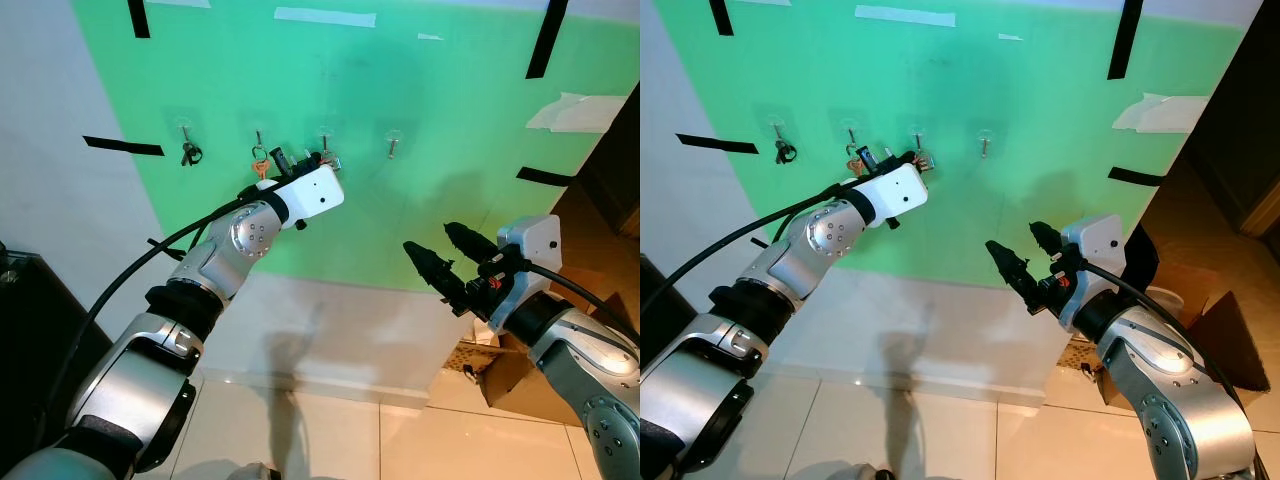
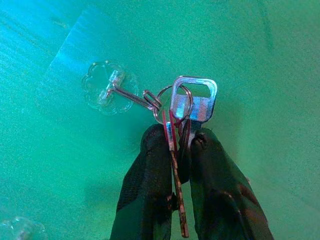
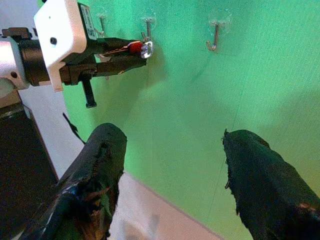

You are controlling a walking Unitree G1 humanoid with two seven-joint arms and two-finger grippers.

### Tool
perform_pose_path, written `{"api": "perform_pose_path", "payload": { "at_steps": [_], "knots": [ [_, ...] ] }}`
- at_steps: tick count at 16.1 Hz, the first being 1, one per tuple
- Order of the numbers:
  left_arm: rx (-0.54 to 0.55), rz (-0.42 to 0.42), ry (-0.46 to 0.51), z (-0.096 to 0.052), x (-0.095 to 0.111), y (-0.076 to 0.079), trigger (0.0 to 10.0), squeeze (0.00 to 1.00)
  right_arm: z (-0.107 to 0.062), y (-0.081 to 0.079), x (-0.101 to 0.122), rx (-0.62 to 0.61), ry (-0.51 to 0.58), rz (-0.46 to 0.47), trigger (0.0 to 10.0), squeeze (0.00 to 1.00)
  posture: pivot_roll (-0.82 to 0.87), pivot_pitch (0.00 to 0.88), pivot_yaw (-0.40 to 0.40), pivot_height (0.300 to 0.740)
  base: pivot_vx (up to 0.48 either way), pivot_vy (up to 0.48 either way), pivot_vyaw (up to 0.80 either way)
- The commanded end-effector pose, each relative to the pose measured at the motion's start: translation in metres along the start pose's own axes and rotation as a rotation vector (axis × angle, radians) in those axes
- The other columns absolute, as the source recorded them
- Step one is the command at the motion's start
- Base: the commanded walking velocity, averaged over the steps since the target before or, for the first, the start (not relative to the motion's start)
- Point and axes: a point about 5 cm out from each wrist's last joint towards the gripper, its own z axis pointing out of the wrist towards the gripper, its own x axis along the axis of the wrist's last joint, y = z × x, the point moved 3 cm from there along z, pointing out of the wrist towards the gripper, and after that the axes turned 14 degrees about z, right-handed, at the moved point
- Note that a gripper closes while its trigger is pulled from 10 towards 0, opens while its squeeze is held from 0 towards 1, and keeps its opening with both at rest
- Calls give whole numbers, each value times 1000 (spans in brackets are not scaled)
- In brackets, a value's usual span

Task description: Hang keys on a hook

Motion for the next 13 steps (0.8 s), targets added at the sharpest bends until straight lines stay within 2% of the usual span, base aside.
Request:
{"api": "perform_pose_path", "payload": {
  "at_steps": [1,3,6,9,10,11,12,13],
  "knots": [
    [-65,-38,-25,-3,-5,17,10000,0,-3,-1,5,-1,17,-6,10000,0,-180,0,6,740,0,0,0],
    [-74,-29,-25,-4,-6,22,10000,0,-3,-1,5,-2,17,-8,10000,0,-180,0,6,740,0,0,0],
    [-61,-34,-37,-3,-7,18,10000,0,-2,-1,6,1,17,-9,10000,0,-178,0,5,740,0,0,0],
    [-64,-5,-40,-2,-8,16,10000,0,-2,-3,5,15,11,-6,10000,0,-179,0,5,740,0,0,0],
    [-80,-17,-36,-2,-8,18,10000,90,-2,-3,6,21,12,-6,10000,0,-180,0,6,740,0,0,0],
    [-90,-23,-33,-2,-8,19,10000,90,-2,-4,6,24,14,-6,10000,0,-180,0,6,740,0,0,0],
    [-93,-29,-35,-3,-8,20,10000,1000,-2,-4,6,28,16,-6,10000,0,-180,0,6,740,0,0,0],
    [-90,-30,-38,-3,-9,20,10000,1000,-2,-4,7,29,16,-7,10000,0,-178,0,5,740,0,0,0]
  ]
}}
